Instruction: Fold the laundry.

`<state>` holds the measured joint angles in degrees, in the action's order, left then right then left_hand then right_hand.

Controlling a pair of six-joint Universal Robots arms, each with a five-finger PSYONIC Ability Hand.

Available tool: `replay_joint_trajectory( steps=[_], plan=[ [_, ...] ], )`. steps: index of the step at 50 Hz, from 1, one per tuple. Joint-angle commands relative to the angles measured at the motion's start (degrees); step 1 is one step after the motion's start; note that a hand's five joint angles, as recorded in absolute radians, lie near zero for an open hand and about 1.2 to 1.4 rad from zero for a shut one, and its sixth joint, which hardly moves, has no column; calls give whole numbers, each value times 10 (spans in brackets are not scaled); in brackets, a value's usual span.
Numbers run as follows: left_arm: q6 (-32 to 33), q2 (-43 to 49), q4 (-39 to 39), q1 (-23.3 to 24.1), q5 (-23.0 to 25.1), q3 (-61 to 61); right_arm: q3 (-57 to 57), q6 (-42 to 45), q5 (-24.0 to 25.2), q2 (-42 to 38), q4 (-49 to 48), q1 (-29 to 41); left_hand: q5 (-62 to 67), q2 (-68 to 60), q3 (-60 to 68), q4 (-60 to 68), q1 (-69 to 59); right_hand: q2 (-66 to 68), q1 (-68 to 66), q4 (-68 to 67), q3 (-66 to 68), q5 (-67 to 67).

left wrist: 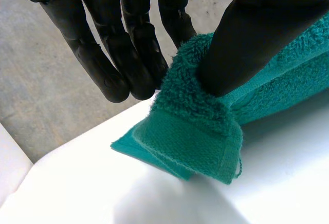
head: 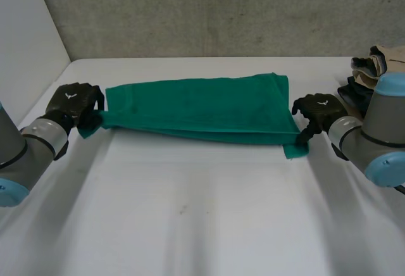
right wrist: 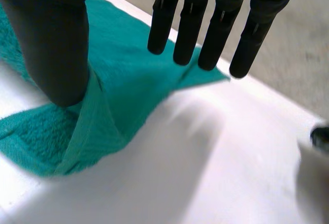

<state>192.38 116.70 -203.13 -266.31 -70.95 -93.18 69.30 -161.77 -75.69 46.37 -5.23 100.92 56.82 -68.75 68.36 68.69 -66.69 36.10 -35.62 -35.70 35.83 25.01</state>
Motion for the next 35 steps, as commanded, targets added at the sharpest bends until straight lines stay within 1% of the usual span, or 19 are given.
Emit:
replay_joint_trajectory(
  steps=[1,2,6,8,12,16,18,20,21,23,24,26,27,28,31,32,35],
  plan=[
    [-4,-14,5,-4,-1,-1,-46,-129,-24,-20,76,-18,132,-113,116,113,-133,-25,21,21,-23,-15],
    [-5,-16,5,-4,-1,-2,-46,-159,-23,-21,85,-22,132,-113,116,113,-133,-40,36,36,-38,-30],
    [-9,-20,13,-5,-1,-3,-45,-230,-11,-26,103,-26,132,-113,116,113,-133,-41,36,37,-38,-30],
    [-10,-22,18,-5,-1,-3,-44,-246,-3,-27,111,-25,132,-113,116,113,-133,-41,36,37,-38,-30],
    [-10,-27,32,-6,-1,-3,-37,-246,10,-29,117,-20,132,-113,116,113,-133,-31,26,27,-28,-20],
    [-15,-38,52,-9,-1,-4,-42,-221,7,-44,108,-16,132,-113,116,113,-133,42,-46,-46,44,53],
    [-19,-49,67,-12,-2,-4,-44,-207,4,-50,107,-14,132,-113,116,113,-133,109,-114,-113,111,120],
    [-25,-57,78,-17,-2,-5,-43,-202,0,-50,105,-13,132,-113,116,113,-133,240,-244,-244,242,250],
    [-32,-66,91,-19,-2,-7,-40,-197,-6,-48,104,-13,132,-113,116,113,-133,437,-442,-441,440,448],
    [-39,-76,106,-22,0,-9,-34,-193,-16,-43,101,-13,132,-113,116,113,-133,439,-444,-443,442,450],
    [-45,-88,121,-25,0,-10,-23,-189,-28,-30,90,-13,132,-113,116,113,-133,439,-444,-443,442,450],
    [-46,-97,142,-28,2,-15,-2,-178,-37,-3,73,-14,132,-113,116,113,-133,439,-444,-443,442,450],
    [-46,-103,154,-31,3,-16,12,-167,-39,16,66,-16,132,-113,116,113,-133,439,-444,-443,442,450],
    [-46,-115,180,-34,6,-21,40,-128,-40,63,52,-21,132,-113,116,113,-133,439,-444,-443,442,450],
    [-38,-137,229,-40,15,-28,82,-42,-30,136,43,-27,132,-113,116,113,-133,439,-444,-443,442,450],
    [-25,-153,270,-42,22,-32,108,25,-20,181,58,-31,132,-113,116,113,-133,439,-444,-443,442,450],
    [13,-178,345,-48,32,-41,145,143,-14,237,105,-38,132,-113,116,113,-133,439,-444,-443,442,450]
  ],
)
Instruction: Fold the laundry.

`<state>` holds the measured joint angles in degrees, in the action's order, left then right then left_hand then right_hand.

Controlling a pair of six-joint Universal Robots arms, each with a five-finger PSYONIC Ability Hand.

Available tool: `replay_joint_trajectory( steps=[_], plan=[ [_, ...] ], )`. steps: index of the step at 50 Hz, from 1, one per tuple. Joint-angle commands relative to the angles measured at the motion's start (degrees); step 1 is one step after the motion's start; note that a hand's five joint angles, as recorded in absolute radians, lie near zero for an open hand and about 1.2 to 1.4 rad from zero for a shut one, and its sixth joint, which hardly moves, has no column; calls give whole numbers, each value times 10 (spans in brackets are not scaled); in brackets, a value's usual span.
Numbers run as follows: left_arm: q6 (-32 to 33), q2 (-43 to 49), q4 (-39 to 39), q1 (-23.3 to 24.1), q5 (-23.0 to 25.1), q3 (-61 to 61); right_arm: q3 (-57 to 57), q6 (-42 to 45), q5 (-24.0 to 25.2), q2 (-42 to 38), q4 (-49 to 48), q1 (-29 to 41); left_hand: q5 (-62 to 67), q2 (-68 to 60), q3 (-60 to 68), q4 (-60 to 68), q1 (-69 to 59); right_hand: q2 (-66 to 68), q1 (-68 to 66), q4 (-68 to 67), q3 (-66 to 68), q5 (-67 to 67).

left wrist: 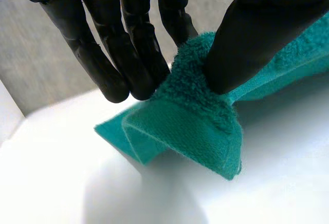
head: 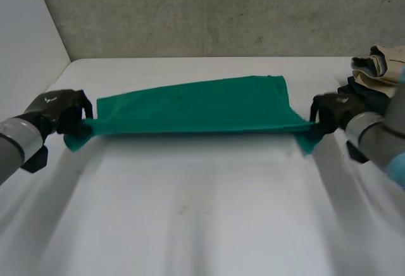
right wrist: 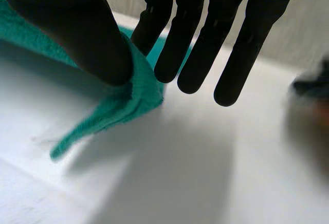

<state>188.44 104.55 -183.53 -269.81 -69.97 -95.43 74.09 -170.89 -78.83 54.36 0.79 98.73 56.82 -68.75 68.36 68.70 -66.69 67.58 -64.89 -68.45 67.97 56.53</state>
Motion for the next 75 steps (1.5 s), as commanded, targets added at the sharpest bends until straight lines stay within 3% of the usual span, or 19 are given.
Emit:
replay_joint_trajectory(
  steps=[1,5,7,11,16,23,27,28,33,37,46,50,61,69,75],
  plan=[
    [87,-71,201,-19,26,-23,120,314,17,182,91,-26,132,-113,116,113,-133,124,-151,-115,120,135],
    [192,-94,313,-29,35,-35,162,492,4,224,219,-38,132,-113,116,113,-133,124,-151,-115,120,135],
    [234,-97,351,-32,38,-39,170,540,-3,232,258,-36,132,-113,116,113,-133,124,-151,-115,120,135],
    [311,-90,399,-26,40,-35,169,535,-19,218,261,-25,132,-113,116,113,-133,124,-151,-115,120,135],
    [306,-35,364,6,33,10,133,521,-25,153,230,1,132,-113,116,113,-133,124,-151,-115,120,135],
    [218,64,247,53,-17,189,-50,478,-68,52,154,44,132,-113,116,113,-133,124,-151,-115,120,135],
    [164,96,155,63,-40,310,-189,414,-91,22,56,52,132,-113,116,113,-133,124,-151,-115,120,135],
    [141,101,103,63,-45,342,-226,383,-94,20,-12,51,132,-113,116,113,-133,124,-151,-115,120,135],
    [50,86,-74,58,-76,370,-220,305,-87,46,-230,44,132,-113,116,113,-133,124,-151,-115,120,135],
    [-22,84,-176,54,-105,367,-182,281,-77,74,-331,42,132,-113,116,113,-133,124,-151,-115,120,135],
    [-8,122,-79,61,-87,327,-128,282,-32,58,-263,56,132,-113,116,113,-133,124,-151,-115,120,135],
    [6,135,-81,66,-81,288,-106,282,-28,37,-248,62,132,-113,116,113,-133,124,-151,-115,120,135],
    [105,170,-37,75,-77,154,-41,309,-34,-49,-134,63,132,-113,116,113,-133,124,-151,-115,120,135],
    [156,86,53,62,-74,37,53,367,-44,14,-11,36,132,-113,116,113,-133,124,-151,-115,120,135],
    [243,-39,213,31,-59,-63,192,501,-59,162,131,11,132,-113,116,113,-133,124,-151,-115,120,135]
  ],
)
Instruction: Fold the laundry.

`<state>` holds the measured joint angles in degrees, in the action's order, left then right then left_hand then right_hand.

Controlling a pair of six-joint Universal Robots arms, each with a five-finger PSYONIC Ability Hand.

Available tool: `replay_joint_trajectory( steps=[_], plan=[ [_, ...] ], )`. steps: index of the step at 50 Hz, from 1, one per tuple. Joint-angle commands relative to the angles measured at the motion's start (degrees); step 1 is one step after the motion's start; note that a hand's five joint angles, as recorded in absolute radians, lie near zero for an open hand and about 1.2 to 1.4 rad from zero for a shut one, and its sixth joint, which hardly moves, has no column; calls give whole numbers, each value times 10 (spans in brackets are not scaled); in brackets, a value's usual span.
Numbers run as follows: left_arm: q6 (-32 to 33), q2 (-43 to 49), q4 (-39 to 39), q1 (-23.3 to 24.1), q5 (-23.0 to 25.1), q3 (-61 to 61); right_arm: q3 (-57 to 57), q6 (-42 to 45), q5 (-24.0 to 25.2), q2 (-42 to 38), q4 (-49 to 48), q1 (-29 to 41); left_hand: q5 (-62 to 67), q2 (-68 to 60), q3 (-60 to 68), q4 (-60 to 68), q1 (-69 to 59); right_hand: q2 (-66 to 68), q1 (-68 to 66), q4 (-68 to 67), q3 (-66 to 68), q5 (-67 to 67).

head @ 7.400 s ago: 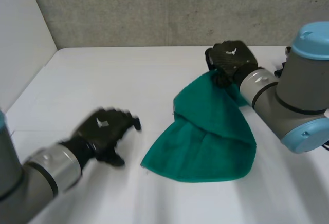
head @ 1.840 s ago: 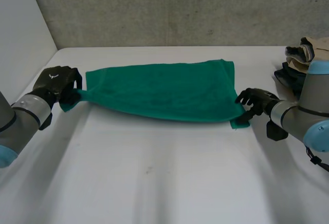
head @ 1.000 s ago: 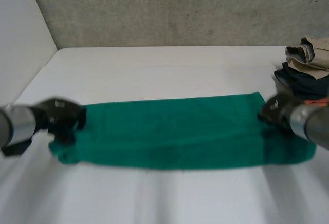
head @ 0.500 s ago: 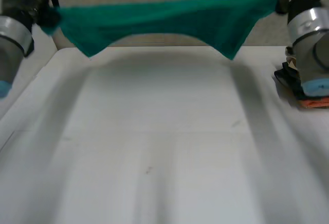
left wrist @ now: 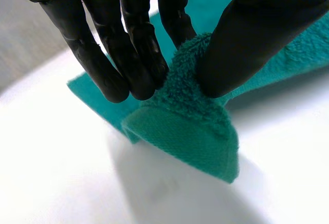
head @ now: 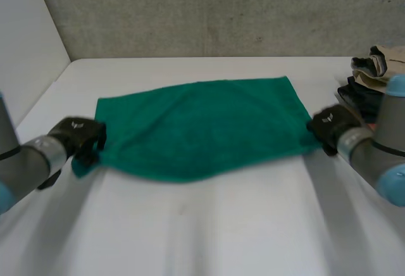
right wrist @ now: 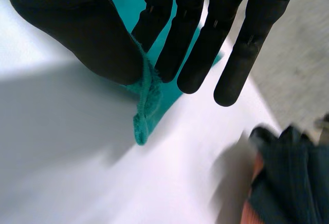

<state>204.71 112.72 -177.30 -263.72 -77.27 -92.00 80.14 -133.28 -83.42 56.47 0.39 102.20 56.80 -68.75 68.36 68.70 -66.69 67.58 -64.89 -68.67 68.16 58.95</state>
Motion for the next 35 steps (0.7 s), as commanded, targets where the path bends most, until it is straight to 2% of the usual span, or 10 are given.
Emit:
replay_joint_trajectory(
  steps=[1,5,9,14,20,27,33,34,35],
  plan=[
    [98,-134,172,-34,17,-108,148,143,-13,161,151,-25,132,-113,116,113,-133,124,-151,-113,118,110],
    [184,-190,262,-56,39,-157,210,227,4,252,188,-27,132,-113,116,113,-133,124,-151,-113,118,110],
    [217,-190,241,-58,52,-148,205,216,21,248,168,-19,132,-113,116,113,-133,124,-151,-113,118,110],
    [171,-133,173,-49,31,-81,125,139,20,155,76,18,132,-113,116,113,-133,124,-151,-113,118,110],
    [86,-12,107,-18,-13,55,17,88,-24,37,-65,31,132,-113,116,113,-133,124,-151,-113,118,110],
    [48,141,139,22,-95,258,-119,72,-27,-92,-171,38,132,-113,116,113,-133,124,-151,-113,118,110],
    [46,211,172,39,-142,359,-212,58,-19,-182,-192,48,132,-113,116,113,-133,124,-151,-113,118,110],
    [44,224,172,42,-147,377,-233,55,-13,-204,-195,51,79,-59,63,60,-80,124,-151,-113,118,110],
    [43,227,170,44,-148,382,-242,52,-10,-216,-196,53,-23,43,-39,-42,22,66,-93,-55,60,52]
  ],
)
